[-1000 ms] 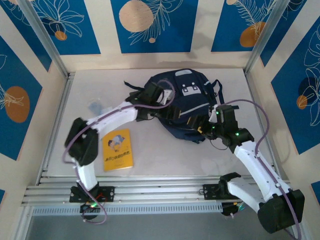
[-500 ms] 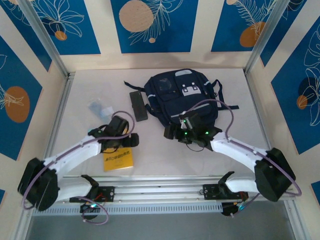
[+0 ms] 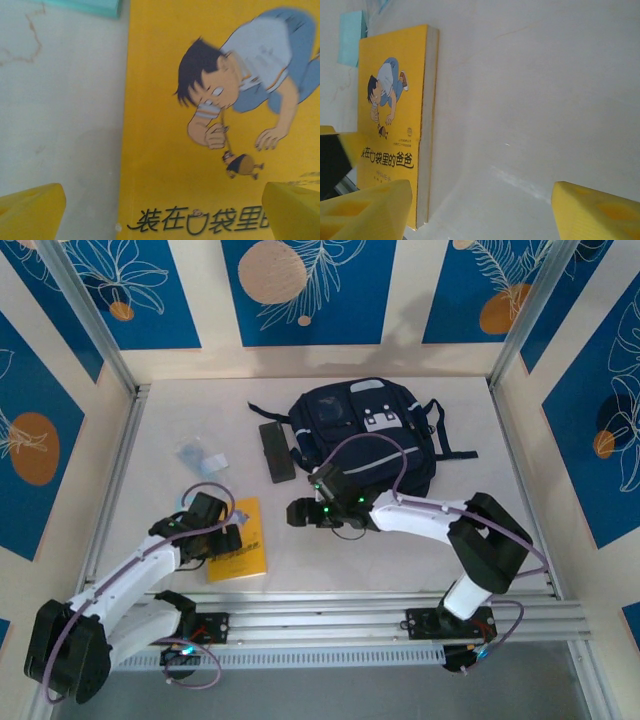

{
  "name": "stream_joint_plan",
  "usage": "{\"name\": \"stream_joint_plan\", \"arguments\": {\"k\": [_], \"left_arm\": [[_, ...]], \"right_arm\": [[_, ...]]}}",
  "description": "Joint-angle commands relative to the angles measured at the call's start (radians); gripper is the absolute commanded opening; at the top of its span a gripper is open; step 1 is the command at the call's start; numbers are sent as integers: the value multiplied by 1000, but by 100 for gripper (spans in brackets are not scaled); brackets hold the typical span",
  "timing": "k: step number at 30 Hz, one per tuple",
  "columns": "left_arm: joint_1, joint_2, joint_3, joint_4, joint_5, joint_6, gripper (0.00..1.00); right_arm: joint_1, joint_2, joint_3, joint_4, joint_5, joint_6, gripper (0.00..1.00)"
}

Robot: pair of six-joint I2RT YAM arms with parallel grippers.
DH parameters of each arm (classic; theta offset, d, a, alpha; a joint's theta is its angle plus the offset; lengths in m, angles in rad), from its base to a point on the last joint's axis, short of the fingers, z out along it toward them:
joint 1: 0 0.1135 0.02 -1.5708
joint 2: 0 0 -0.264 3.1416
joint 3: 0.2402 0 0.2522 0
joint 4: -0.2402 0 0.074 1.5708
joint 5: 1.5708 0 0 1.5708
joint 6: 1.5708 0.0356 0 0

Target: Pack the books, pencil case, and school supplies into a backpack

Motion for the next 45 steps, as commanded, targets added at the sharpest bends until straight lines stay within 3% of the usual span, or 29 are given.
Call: {"name": "stream_joint_plan", "arguments": {"k": [1, 5, 9, 12, 23, 32, 45], "left_arm": [[12, 16, -34, 78, 85, -16, 98], [13, 27, -56, 165, 186, -34, 88], [7, 44, -93, 327, 325, -116, 67], [-8, 81, -82, 387, 367, -148, 59], [-26, 175, -68, 452, 369, -138, 58], [-27, 178, -72, 419, 324, -131, 58], [-27, 179, -71, 411, 313, -130, 58]], "right_arm": [[27, 45, 47, 23, -30, -21, 73], [57, 102, 84, 33, -48, -35, 70], [66, 152, 116, 34, -57, -38, 67], [66, 183, 132, 30, -56, -42, 64], [67, 289, 231, -42, -67, -75, 54], [68, 158, 217, -35, -128, -89, 39], [66, 211, 280, -71, -174, -65, 35]]}}
